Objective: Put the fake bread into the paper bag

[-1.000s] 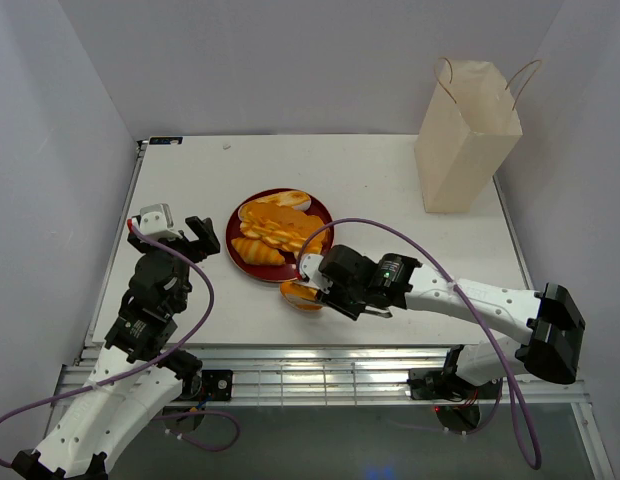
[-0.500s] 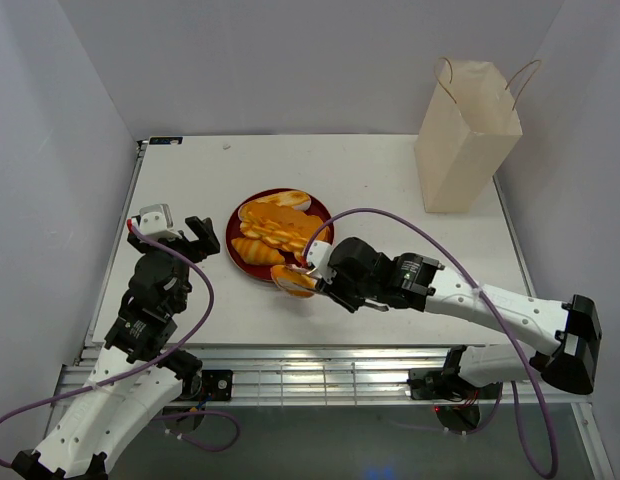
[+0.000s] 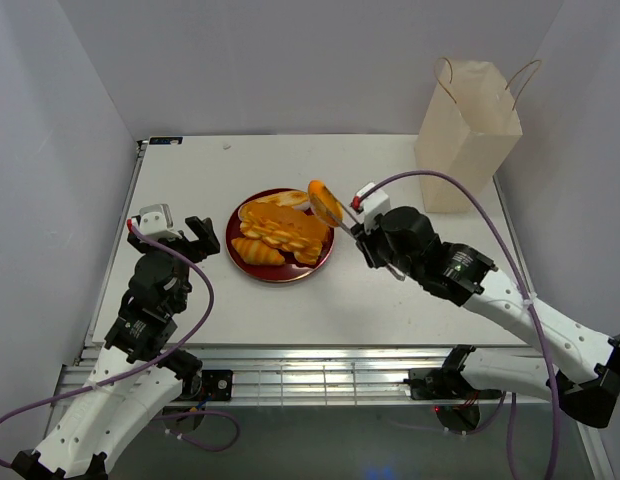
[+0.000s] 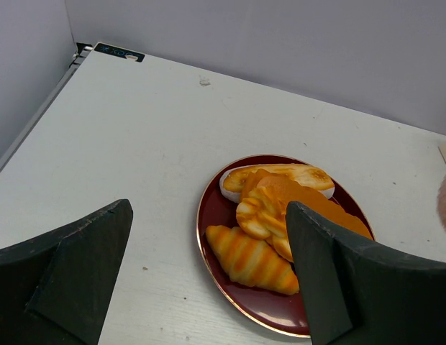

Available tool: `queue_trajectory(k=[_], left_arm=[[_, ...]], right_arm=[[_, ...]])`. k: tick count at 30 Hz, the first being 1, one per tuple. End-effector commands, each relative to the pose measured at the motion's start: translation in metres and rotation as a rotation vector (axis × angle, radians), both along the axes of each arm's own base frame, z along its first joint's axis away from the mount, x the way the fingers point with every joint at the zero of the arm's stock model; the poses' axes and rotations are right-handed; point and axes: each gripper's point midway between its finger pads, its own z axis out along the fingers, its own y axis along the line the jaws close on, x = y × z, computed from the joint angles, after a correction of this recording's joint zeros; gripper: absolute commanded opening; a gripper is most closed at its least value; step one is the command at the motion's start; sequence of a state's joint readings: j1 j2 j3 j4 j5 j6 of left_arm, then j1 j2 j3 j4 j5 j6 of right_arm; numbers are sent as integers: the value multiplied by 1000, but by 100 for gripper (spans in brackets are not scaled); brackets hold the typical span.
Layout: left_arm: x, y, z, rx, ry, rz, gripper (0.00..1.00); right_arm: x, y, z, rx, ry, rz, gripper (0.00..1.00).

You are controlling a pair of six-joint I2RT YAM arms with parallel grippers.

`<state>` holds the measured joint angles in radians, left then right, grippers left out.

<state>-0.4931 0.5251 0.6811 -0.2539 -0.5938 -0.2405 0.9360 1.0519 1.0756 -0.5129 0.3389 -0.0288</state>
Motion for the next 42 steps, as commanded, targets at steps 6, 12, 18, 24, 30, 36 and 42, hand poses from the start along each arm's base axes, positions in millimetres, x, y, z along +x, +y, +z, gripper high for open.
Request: queue_trajectory(k=[6,12,18,24,30,36,42], left_arm=[[-2,-2,3,-7,-17,-16,98],[-3,-2,5,-12,-22,-18,98],[-3,-3,6,-17,-27,-24,98],[-5,-3,8,-22,-33,-25,98],[-4,-6,7,-21,-31,-38,98],[-4,-7,7,-20,-29,-42,98],[-5,-7,8,-22,-33,-44,98]], right_arm=[[61,-75,145,275,-351,-370,33],[73,-127,201,342,-470,-526,33],[87,-174,220,396,-507,-695,34],[113,-200,218,426,-481,-763,35],[145,-216,193,454,-388,-738,36],[161,-234,180,446,-389,-777,36],[172,-250,162,438,-360,-810,35]])
